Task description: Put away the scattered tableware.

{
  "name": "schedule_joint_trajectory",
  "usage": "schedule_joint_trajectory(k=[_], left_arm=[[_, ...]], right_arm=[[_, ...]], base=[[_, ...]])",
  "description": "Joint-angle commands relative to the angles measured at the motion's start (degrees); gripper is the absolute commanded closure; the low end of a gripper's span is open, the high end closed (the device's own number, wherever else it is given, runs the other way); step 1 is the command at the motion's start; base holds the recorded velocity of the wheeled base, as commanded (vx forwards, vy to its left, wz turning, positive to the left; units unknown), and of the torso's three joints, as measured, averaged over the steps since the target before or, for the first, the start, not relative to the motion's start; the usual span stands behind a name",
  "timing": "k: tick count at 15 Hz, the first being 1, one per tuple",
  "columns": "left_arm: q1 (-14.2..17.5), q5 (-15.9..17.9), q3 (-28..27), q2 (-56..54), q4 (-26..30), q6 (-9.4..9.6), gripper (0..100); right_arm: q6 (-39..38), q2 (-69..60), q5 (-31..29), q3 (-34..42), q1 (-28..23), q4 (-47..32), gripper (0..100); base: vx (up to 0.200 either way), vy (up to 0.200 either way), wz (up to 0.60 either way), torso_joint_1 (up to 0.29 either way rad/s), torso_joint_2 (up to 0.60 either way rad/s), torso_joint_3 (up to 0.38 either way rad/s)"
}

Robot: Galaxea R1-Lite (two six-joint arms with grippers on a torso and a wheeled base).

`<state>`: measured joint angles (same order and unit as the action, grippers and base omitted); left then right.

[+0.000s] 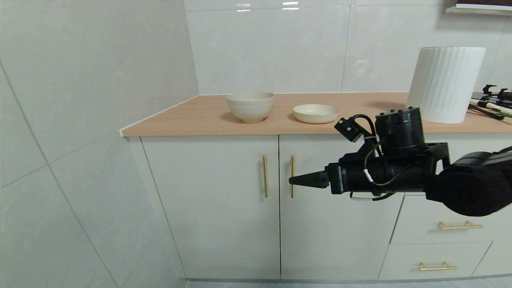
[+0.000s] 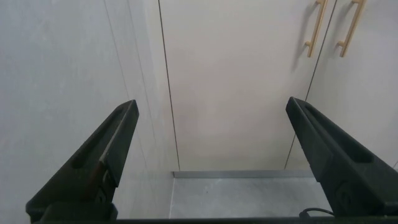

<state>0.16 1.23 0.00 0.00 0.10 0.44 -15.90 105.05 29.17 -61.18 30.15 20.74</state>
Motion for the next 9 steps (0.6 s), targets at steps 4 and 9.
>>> schedule_joint_trajectory(k=[4, 9], left_arm=[[0.02, 0.00, 0.00, 0.00, -0.01, 0.00, 0], [0.02, 0.00, 0.00, 0.00, -0.01, 0.00, 0]], right_arm=[[-0.45, 12.82, -0.43, -7.28, -0.18, 4.22, 0], [-1.59, 19.32, -8.52, -8.25, -1.14, 11.61, 0]], base=[[0.000, 0.000, 0.00, 0.000, 0.00, 0.000], [0.000, 0.000, 0.00, 0.000, 0.00, 0.000]])
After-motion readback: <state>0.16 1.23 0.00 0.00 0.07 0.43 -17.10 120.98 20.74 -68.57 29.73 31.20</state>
